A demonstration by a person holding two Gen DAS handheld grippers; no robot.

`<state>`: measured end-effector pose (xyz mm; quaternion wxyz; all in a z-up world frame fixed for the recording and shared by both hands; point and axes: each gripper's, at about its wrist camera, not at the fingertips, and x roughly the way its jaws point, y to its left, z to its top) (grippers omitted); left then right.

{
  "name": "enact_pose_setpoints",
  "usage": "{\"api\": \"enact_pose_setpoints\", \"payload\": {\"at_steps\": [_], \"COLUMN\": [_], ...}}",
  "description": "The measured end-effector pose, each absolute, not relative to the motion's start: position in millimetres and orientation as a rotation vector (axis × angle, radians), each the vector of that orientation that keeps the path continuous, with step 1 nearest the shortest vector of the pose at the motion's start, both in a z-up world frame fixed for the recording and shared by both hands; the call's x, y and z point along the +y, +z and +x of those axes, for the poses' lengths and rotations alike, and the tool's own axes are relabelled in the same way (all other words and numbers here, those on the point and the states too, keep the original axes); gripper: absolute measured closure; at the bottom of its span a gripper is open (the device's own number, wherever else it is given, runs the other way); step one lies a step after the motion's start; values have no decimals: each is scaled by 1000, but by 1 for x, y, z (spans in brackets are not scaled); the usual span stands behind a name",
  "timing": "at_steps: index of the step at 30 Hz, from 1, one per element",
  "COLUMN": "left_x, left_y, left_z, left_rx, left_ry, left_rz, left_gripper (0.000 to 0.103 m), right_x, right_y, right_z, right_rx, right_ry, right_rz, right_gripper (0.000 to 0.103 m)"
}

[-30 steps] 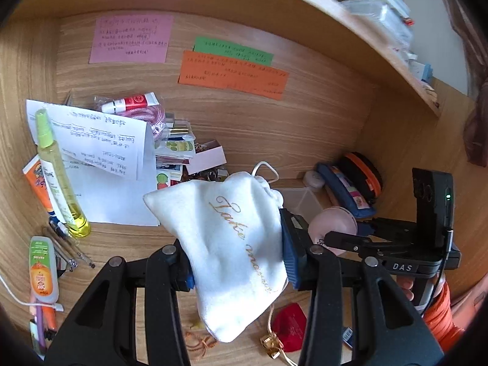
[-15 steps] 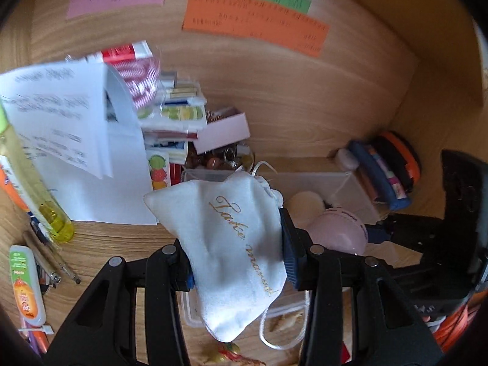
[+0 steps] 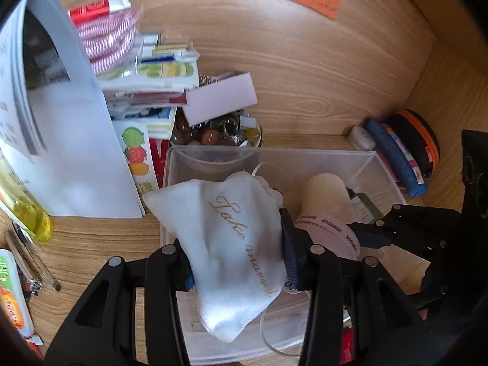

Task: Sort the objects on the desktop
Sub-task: 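Lift the white pouch and pink container and carry both over the box, then lower the pouch and pink container into the clear box and open both grippers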

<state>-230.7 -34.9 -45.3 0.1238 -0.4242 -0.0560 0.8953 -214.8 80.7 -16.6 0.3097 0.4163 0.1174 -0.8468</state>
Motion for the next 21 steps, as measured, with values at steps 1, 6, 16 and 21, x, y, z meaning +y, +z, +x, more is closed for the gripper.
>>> {"api": "enact_pose_setpoints", "payload": {"at_steps": [1,6,16,21], "left_x": [-35,-33,-40,-44], "left_y": [-47,-51,-46,-38], "left_z": [-232,-233,-230,-227], "left_rx": [-164,-144,-154,-176], "left_ry": [2605,2582,2599,2609], "left_rz": [-1245,-1268,-1256,-1230], "left_gripper": [59,59,53,43], "right_x": [80,75,56,52], "right_y": [-19,-24,-12,-9], "right_z": [-216,-218,-198,-187], "right_rx": [322,362,611,712], "right_ry": [-2237,-2247,-2334,-2378], "right_rz": [1105,1106,953,899], "right_gripper": [63,67,66,52]}}
